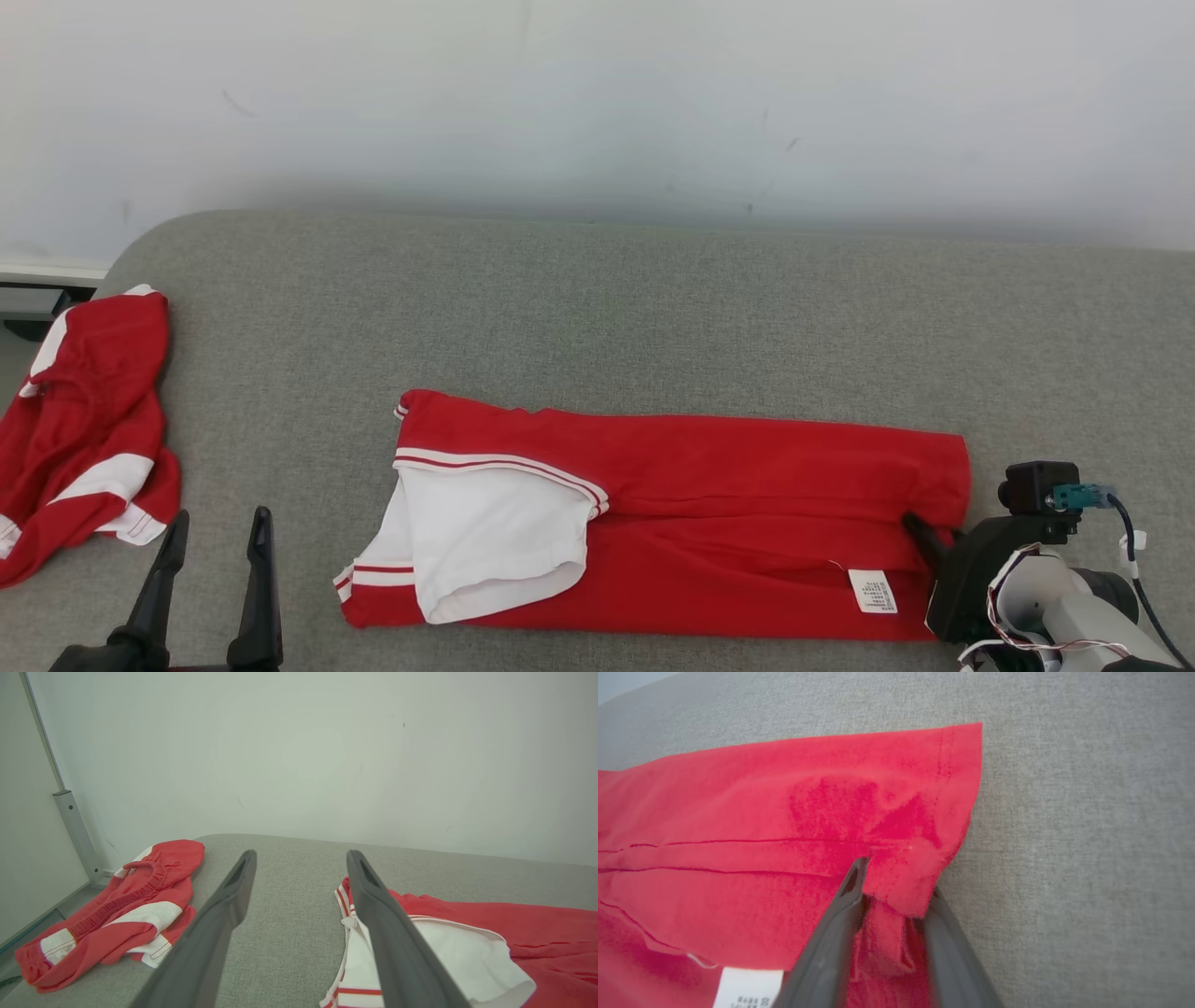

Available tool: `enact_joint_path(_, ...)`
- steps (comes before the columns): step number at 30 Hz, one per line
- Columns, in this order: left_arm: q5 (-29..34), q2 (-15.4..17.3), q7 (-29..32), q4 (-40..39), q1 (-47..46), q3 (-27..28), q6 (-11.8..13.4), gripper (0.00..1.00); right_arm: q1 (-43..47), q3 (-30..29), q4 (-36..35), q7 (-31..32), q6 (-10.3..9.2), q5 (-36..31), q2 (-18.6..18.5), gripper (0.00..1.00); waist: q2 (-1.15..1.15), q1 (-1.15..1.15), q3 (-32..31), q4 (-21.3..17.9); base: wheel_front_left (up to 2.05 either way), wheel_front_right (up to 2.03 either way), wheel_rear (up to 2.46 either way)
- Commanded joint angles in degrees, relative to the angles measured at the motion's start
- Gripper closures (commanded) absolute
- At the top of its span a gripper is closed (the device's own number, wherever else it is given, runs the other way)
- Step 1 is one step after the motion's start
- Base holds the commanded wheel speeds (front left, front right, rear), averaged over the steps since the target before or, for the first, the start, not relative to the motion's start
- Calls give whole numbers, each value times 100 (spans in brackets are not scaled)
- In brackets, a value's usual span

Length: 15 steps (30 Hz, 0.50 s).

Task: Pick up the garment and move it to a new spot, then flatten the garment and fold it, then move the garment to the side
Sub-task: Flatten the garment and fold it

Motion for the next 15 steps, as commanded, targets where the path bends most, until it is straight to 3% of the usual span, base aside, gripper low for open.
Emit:
enact_joint_path(1,28,-4,-30,24,-13,40,-25,0,103,25,-6,57,-1,25,-7,100,0,0,6,-3,0,0,0)
enact_joint_path(15,188,-207,-30,84,-24,198,-228,0,68,-566,-287,-111,-6,-250,-749,100,0,0,35,-238,0,0,0)
